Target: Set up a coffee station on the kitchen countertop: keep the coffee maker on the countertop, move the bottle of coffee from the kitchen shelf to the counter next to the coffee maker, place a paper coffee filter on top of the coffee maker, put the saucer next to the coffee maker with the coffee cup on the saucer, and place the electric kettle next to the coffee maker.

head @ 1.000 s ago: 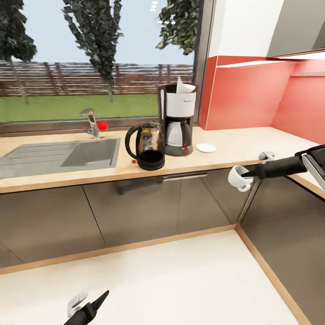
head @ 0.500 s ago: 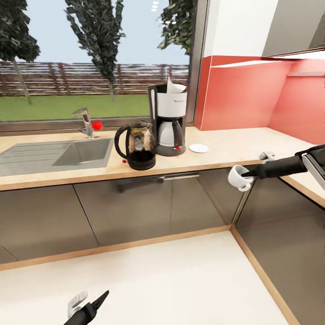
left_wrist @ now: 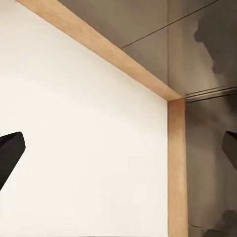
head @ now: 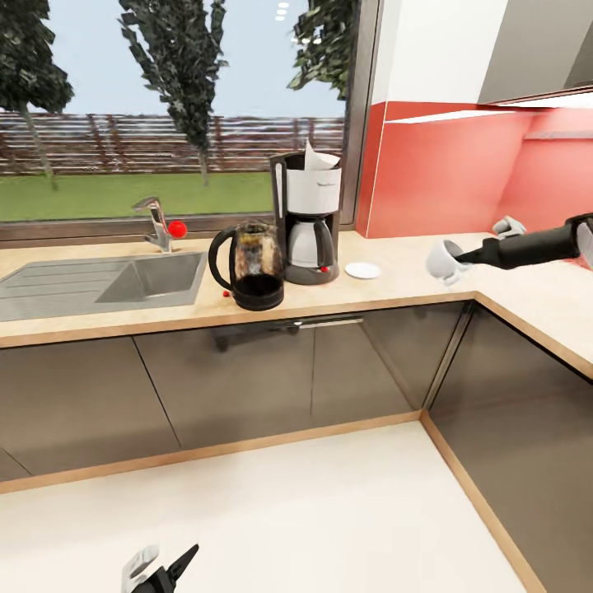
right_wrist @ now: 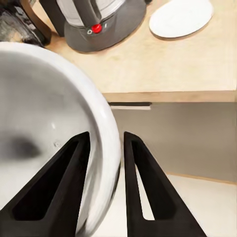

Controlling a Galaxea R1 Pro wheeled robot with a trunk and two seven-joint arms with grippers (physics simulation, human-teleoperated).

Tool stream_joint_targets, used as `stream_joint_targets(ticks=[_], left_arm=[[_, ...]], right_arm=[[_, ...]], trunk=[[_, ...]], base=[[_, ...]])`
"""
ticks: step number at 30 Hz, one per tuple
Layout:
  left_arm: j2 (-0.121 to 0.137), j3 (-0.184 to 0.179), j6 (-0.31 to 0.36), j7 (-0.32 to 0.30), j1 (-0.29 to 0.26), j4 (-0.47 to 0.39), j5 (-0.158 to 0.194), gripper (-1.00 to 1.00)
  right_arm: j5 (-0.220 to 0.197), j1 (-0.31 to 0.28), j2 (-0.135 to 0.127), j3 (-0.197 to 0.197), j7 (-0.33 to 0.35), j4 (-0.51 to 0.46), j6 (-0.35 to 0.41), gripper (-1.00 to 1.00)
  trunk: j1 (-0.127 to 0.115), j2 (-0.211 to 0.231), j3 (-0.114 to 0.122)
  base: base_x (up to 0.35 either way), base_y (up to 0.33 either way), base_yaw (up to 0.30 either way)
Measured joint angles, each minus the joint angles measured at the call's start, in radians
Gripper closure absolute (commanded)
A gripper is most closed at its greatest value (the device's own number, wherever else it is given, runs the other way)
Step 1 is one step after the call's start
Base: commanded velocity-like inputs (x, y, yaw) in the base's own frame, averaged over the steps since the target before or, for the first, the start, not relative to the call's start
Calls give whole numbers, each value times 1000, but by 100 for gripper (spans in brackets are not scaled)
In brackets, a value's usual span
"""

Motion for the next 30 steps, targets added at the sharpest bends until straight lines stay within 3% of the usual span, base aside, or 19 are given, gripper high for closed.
stream_joint_targets(ticks=[2, 3, 7, 8, 11, 17, 23, 26, 30], left_arm=[[1, 1, 0, -1, 0, 3, 0, -100], [2, 1, -1, -1, 0, 5, 0, -100], [3, 2, -1, -1, 0, 7, 0, -100], [3, 2, -2, -1, 0, 7, 0, -100], [4, 2, -2, -1, 0, 8, 0, -100], [3, 2, -2, 0, 0, 8, 0, -100], [0, 0, -17, 2, 0, 8, 1, -100], [-2, 0, -60, 1, 0, 21, 1, -100], [-2, 0, -68, 2, 0, 26, 2, -100]], right_arm=[[38, -34, 36, 0, -4, 41, 0, 100], [77, -66, 75, 0, -12, 81, 1, 100], [166, -126, 157, 3, -43, 160, 2, 100], [205, -146, 195, 4, -66, 199, 2, 100], [252, -167, 259, 4, -124, 260, 1, 100], [280, -182, 303, -1, -179, 303, 4, 100], [278, -182, 312, -6, -183, 310, 5, 100], [274, -182, 355, -8, -184, 313, 5, 100], [278, -182, 368, -11, -185, 315, 3, 100]], trunk=[[0, 0, 0], [0, 0, 0], [0, 0, 0], [0, 0, 0], [0, 0, 0], [0, 0, 0], [0, 0, 0], [0, 0, 0], [0, 0, 0]], base=[[0, 0, 0], [0, 0, 0], [0, 0, 0], [0, 0, 0], [28, 0, 0], [145, 0, 0], [117, -22, 0], [146, -10, 0], [193, -2, 0]])
